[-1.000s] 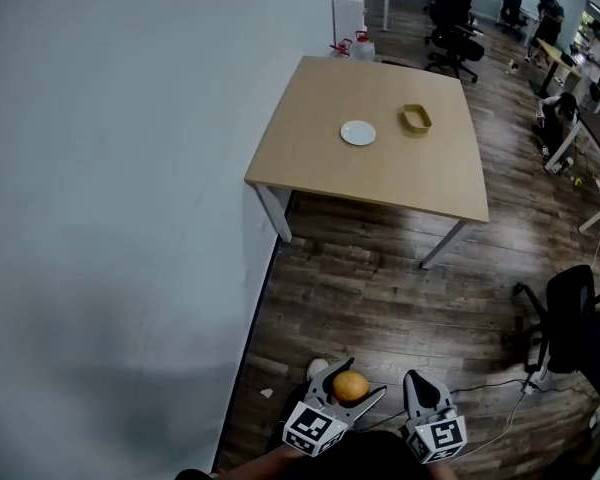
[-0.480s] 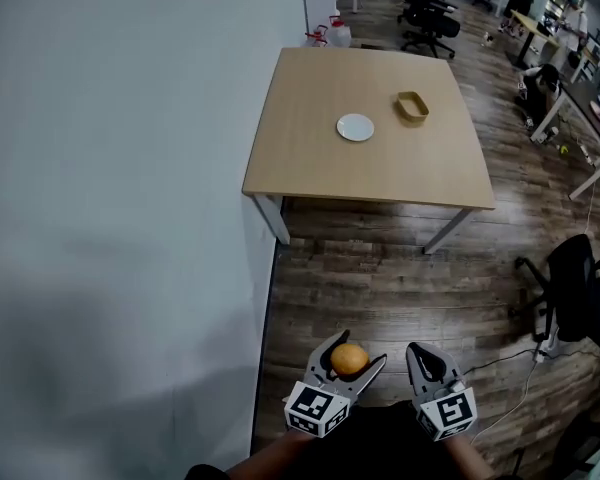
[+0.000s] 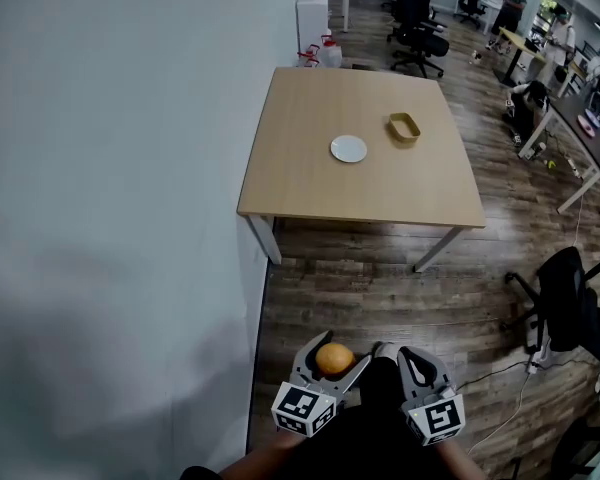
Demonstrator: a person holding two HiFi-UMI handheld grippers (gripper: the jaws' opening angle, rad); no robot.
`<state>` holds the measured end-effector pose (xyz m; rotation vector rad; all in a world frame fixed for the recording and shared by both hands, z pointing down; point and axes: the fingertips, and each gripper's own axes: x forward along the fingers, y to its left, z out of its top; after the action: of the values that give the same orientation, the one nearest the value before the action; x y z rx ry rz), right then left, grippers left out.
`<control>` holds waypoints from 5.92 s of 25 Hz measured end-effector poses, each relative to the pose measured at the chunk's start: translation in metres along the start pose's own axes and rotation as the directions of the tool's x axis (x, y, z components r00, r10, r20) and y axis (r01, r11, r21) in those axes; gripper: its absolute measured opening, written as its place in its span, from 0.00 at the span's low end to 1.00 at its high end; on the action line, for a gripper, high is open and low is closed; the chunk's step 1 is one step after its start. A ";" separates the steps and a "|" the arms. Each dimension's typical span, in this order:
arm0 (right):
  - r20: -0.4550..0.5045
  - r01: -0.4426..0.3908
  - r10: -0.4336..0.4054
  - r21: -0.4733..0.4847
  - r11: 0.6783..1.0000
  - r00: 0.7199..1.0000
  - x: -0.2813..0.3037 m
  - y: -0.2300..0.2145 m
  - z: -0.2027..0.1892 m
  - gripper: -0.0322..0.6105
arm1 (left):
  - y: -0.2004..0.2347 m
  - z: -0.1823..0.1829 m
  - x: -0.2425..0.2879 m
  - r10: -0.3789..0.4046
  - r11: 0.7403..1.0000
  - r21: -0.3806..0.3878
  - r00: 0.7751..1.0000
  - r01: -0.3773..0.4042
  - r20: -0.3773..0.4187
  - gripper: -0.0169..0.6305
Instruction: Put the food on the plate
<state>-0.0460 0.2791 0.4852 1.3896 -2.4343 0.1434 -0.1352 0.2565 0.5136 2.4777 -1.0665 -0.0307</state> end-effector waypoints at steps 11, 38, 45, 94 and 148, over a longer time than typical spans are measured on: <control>0.033 -0.054 0.051 0.079 0.995 0.998 0.073 -0.034 0.012 0.14 | 0.064 0.020 0.037 0.069 0.997 0.014 0.997 -0.070 0.028 0.56; 0.038 -0.187 0.183 0.222 0.957 0.982 0.386 -0.305 0.088 0.14 | 0.299 0.133 0.378 0.270 0.963 -0.003 0.962 -0.270 -0.032 0.56; 0.008 -0.179 0.183 0.238 0.955 0.983 0.437 -0.338 0.081 0.14 | 0.345 0.105 0.443 0.273 0.960 -0.026 0.953 -0.279 -0.128 0.56; -0.137 -0.177 0.208 0.213 0.961 0.968 0.521 -0.378 0.017 0.14 | 0.499 -0.003 0.612 0.305 0.948 0.266 0.742 -0.175 -0.597 0.56; -0.049 -0.004 0.016 0.244 0.970 0.999 0.403 -0.405 0.036 0.14 | 0.271 0.158 0.413 0.244 0.969 0.031 0.968 -0.246 0.059 0.56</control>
<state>0.1021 -0.2695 0.5547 1.4534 -2.4469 0.4896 -0.0608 -0.2563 0.5417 2.3718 -1.4016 -0.0024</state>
